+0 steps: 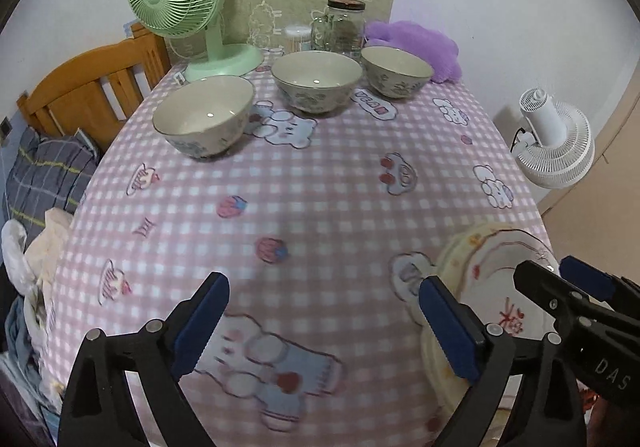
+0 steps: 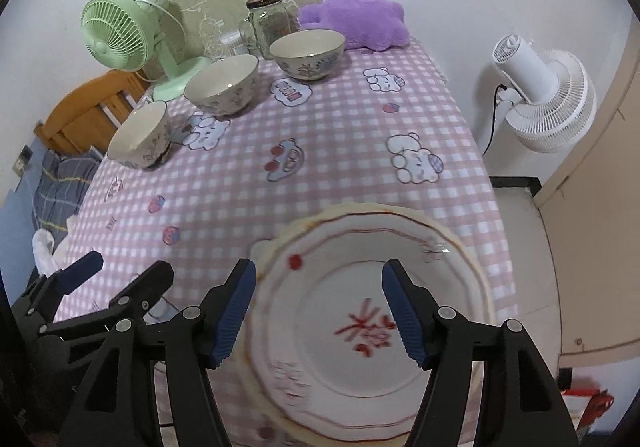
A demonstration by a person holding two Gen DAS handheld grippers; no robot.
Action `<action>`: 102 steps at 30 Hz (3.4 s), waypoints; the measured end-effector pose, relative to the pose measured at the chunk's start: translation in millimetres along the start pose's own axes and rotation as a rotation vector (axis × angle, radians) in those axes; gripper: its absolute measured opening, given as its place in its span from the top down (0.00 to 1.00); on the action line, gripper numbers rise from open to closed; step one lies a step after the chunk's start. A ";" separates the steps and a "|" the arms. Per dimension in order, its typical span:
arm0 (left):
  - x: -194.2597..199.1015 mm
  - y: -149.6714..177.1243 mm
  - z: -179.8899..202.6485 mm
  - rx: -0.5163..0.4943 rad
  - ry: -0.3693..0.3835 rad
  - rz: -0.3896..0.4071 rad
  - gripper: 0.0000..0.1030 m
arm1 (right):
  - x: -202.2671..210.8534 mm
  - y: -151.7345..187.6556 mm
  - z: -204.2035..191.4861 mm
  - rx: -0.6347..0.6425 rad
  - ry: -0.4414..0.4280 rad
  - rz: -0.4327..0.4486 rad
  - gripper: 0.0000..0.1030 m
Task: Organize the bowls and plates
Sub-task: 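Move both tools toward the large green-rimmed bowl, then close both tools on the rim of the large green-rimmed bowl, then carry the green-rimmed bowl with both tools toward the plate stack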
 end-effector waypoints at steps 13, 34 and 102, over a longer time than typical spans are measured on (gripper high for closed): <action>6.8 -24.9 -91.7 -0.054 0.048 0.007 0.06 | -0.9 -7.9 -85.6 -0.102 0.071 0.020 0.08; -30.5 -131.3 -171.2 -0.066 -0.021 0.104 0.10 | -55.9 -118.3 -171.6 -0.102 0.054 0.103 0.24; -31.4 -60.7 -110.9 -0.084 -0.008 -0.044 0.81 | -43.6 -62.0 -168.8 -0.014 0.060 -0.027 0.85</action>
Point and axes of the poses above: each gripper's, at about its wrist camera, not at the fingertips, and x roughly against the way its jaws point, z to its right, y to its underside, the point moved 7 cm from there along -x, roughly the way its jaws point, and after that the axes turned 9 degrees about y, right-handed, at the moved point
